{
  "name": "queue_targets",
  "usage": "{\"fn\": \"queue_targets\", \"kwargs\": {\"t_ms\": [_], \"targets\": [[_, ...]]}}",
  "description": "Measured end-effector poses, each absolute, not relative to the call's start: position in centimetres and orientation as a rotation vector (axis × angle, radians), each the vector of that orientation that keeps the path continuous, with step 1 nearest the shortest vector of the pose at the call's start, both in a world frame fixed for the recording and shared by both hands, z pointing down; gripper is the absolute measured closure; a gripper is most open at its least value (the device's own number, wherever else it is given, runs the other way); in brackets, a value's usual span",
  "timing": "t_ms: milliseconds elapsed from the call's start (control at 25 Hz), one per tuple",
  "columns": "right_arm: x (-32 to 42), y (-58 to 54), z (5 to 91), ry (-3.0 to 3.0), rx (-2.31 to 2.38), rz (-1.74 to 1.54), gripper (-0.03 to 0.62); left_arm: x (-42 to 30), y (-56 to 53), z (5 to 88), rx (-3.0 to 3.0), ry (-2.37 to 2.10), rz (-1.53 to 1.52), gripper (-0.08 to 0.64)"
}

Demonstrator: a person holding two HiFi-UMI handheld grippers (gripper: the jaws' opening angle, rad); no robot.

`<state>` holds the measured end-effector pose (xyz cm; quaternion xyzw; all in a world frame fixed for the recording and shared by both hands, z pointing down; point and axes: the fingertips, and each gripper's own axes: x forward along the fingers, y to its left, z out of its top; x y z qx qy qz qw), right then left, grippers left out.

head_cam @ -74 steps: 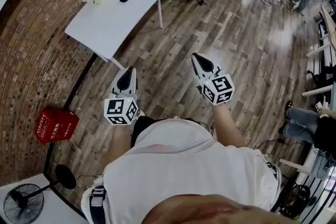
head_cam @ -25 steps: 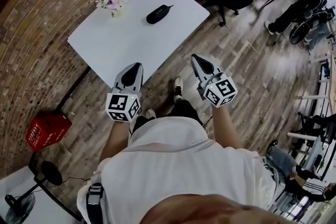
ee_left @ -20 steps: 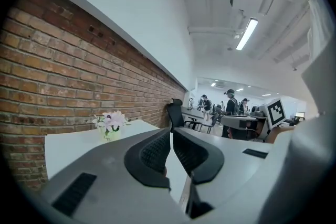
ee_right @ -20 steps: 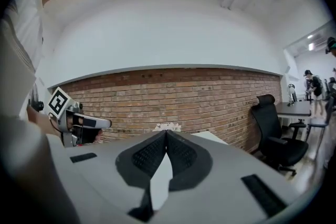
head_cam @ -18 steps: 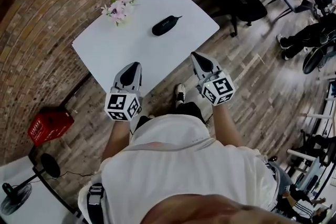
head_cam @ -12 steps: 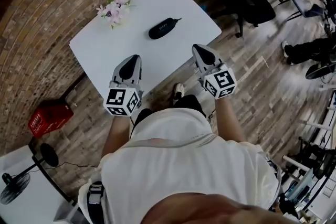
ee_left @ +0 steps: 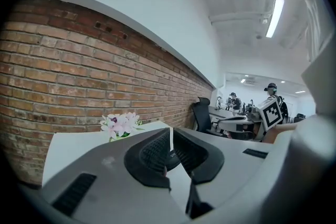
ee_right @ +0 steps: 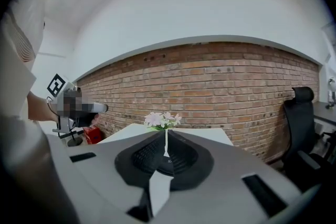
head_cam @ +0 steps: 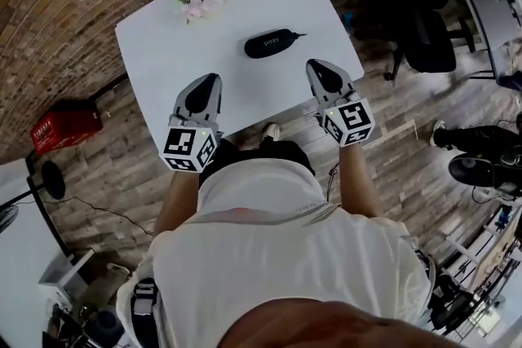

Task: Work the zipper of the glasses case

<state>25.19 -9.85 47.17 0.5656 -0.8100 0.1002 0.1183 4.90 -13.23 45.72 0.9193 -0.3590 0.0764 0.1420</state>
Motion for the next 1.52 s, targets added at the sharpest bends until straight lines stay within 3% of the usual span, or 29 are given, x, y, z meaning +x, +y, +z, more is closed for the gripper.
{"fn": "queue_targets", "kwargs": {"t_ms": [480,1000,1520], "targets": [[20.1,-13.1,49.1,-2.171,1.565,0.21,0.523,-0.9,-16.0,47.8,2.616,-0.983,0.191,0.531],[25.1,-15.7,57.0,-2.0,1.111,0.061,0.354,3.1,-15.7,48.3,2.528,-1.082,0.221,0.531],[26.5,-19.3,66.8,-1.909,0.679,-0.137,0.301,6.3,-16.1,51.1,2.387,-1.221,0.247,0.531]]}}
